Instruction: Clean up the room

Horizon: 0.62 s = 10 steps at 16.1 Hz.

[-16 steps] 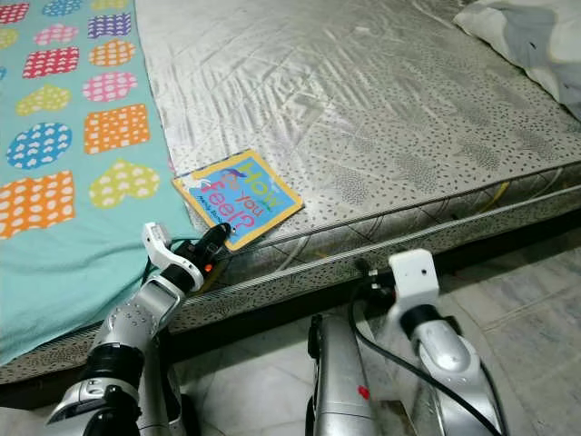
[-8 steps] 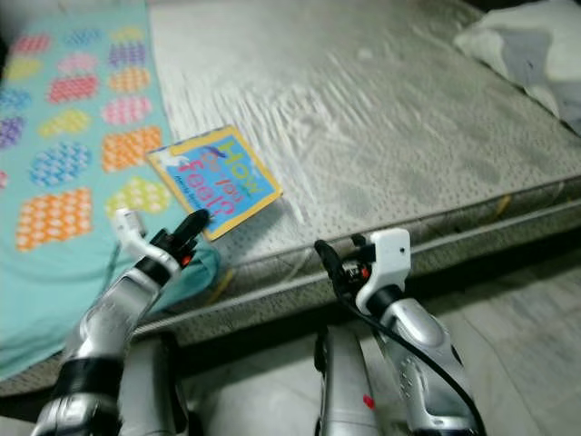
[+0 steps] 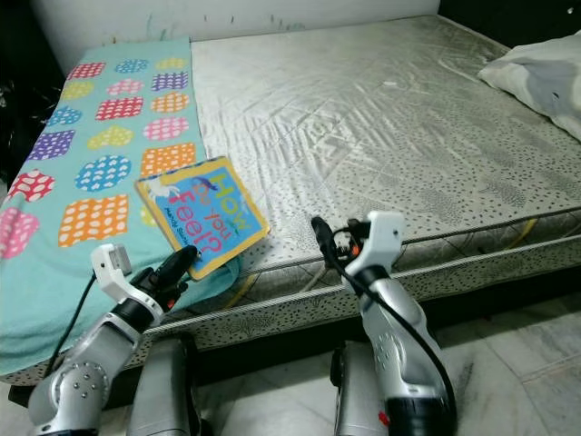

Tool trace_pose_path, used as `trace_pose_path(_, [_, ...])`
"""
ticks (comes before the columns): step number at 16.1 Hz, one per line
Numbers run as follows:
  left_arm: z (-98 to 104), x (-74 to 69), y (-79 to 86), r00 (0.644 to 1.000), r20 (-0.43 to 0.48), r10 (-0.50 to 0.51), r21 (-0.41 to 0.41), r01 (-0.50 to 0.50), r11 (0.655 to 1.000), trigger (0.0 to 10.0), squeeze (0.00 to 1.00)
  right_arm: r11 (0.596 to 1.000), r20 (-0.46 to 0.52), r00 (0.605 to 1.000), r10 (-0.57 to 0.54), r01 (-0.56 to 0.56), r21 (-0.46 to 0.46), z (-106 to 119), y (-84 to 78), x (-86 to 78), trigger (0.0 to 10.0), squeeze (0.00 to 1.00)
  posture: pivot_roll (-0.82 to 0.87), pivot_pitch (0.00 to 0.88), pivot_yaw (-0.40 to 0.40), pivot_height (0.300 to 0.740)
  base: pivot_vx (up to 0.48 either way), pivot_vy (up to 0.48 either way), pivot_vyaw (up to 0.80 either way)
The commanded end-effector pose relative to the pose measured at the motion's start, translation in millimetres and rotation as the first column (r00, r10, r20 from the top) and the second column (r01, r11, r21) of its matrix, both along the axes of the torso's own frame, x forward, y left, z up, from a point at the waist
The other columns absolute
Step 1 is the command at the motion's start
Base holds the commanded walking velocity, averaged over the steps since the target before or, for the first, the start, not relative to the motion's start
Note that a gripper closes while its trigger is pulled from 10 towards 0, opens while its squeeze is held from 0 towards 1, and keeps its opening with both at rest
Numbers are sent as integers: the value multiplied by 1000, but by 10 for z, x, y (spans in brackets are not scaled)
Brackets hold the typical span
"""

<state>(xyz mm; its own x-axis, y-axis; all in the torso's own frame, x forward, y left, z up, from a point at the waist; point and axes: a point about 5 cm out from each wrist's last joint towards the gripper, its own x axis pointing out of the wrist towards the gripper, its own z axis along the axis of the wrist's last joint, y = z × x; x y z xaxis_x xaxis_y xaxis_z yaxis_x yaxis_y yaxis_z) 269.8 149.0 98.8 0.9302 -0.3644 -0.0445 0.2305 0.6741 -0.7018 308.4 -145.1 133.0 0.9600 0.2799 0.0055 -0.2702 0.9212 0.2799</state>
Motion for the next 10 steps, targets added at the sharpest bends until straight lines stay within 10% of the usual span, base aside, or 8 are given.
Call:
trace_pose_path(1, [130, 13, -29, 998, 56, 4, 7, -5, 1000, 0, 0, 1000, 11, 1000, -10, 10, 13, 31, -11, 31, 10000, 0, -116, 0, 39, 515, 0, 0, 0])
trace_pose_path(10, [136, 4, -139, 998, 54, -13, 1, 13, 1000, 0, 0, 1000, 24, 1000, -9, 8, 7, 41, -29, 71, 10000, 0, -124, 0, 31, 613, 0, 0, 0])
